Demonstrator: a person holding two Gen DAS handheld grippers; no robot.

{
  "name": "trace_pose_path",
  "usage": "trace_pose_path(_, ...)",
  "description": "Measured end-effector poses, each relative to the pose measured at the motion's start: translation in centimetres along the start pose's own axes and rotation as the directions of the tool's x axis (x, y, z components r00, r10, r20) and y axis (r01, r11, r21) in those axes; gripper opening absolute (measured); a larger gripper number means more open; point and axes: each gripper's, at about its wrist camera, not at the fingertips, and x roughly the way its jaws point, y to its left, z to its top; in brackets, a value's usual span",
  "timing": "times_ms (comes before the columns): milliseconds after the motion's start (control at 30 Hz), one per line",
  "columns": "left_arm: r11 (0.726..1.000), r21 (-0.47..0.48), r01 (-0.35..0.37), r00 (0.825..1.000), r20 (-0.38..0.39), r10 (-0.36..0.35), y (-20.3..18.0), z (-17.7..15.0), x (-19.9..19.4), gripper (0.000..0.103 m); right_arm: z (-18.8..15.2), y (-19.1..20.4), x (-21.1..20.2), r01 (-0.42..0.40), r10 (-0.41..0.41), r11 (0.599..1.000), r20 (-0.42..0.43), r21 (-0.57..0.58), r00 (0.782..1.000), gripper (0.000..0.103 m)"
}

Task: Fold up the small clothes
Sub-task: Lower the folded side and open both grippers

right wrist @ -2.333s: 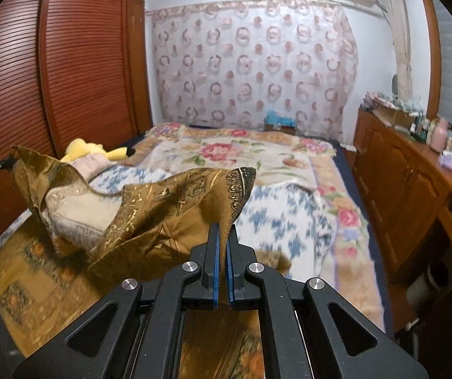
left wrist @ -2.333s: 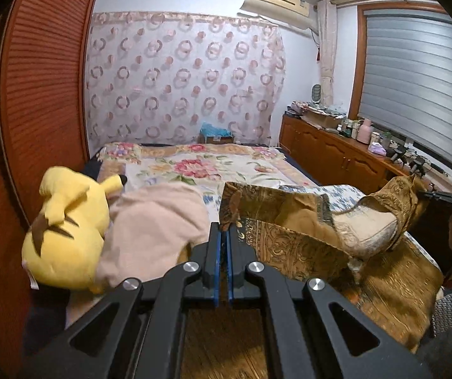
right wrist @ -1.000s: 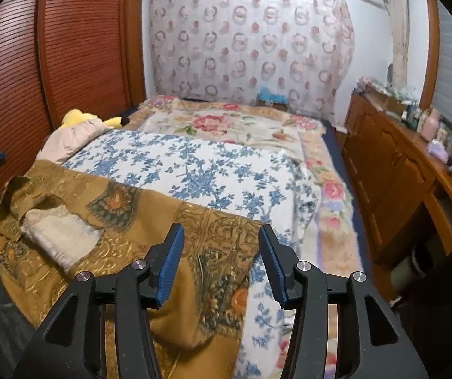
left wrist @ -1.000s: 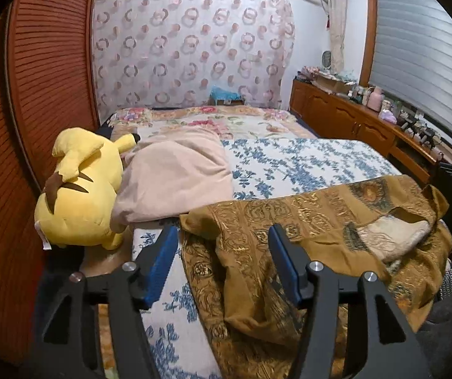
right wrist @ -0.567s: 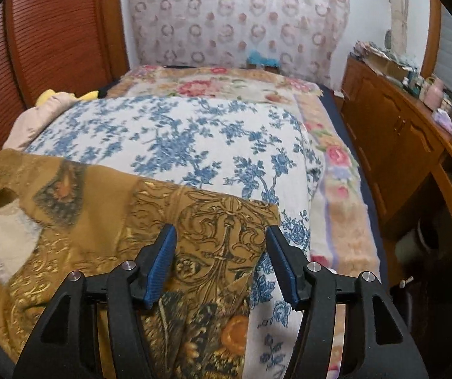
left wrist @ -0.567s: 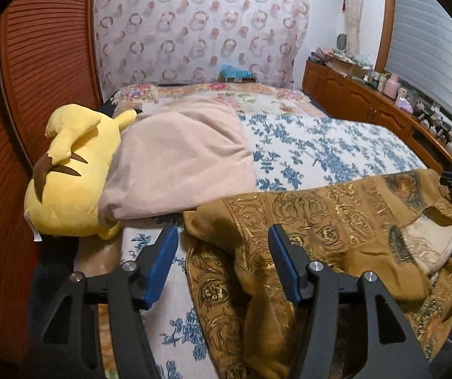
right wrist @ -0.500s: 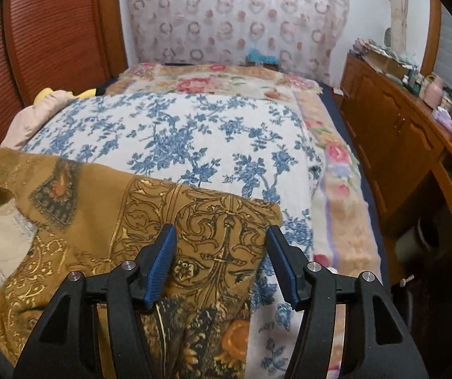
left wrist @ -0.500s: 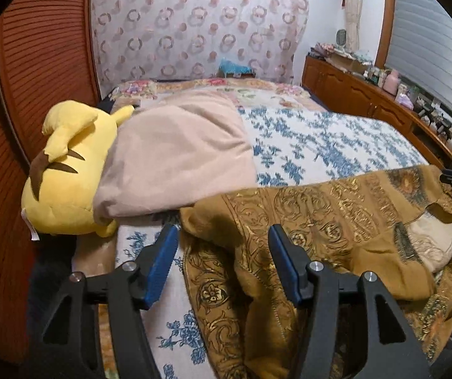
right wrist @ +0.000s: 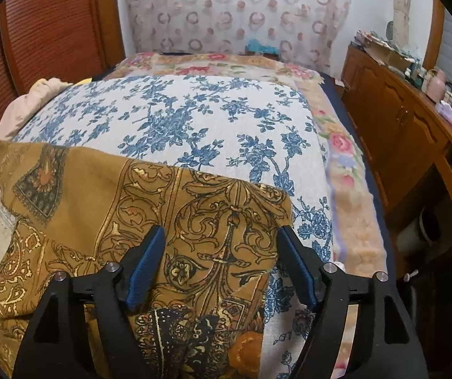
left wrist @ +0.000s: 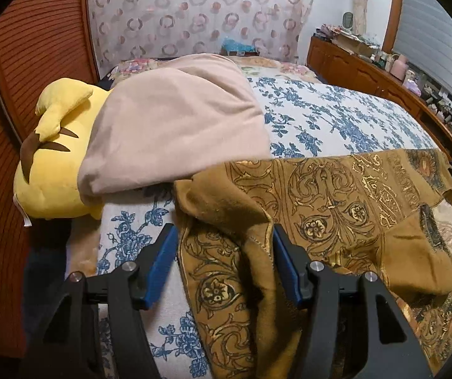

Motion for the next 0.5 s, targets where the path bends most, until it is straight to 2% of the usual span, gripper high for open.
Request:
trace_pose_path(100, 1.000, 0.001, -0.003, 1.000, -0.001, 0.003, -0.1, 0.1, 0.1, 0.059, 0.0, -0.1, 0.1, -0.003, 0.003, 1.000, -0.002, 0.003, 1.000, 0.080)
trace_pose_path(133, 1.000, 0.001, -0.004, 1.000, -0.001, 0.004, -0.1, 0.2, 0.2, 0.060, 0.0, -0.1, 0.2, 0.004, -0.004, 1.000, -0.005, 0.008, 1.000, 0.084)
trace_pose_path(200, 1.000, 0.000, -0.003, 1.000, -0.002, 0.003, -0.1, 0.3, 0.3, 0.061, 0.0, -0.7, 0.5, -0.009, 0.009, 0.999, -0.015, 0.038, 1.000, 0.087)
trace_pose_path(300, 1.000, 0.011, -0.007, 1.000, -0.004, 0.007, 0.0, 0.4, 0.4, 0.065, -0.1, -0.9, 0.5, -0.008, 0.009, 0.999, -0.016, 0.038, 1.000, 0.088)
trace_pose_path(500, 1.000, 0.011, 0.001, 0.999, -0.034, 0.000, 0.8, 1.5, 1.1, 0.066, 0.0, -1.0, 0.5, -0.002, 0.002, 0.999, -0.016, 0.032, 1.000, 0.089)
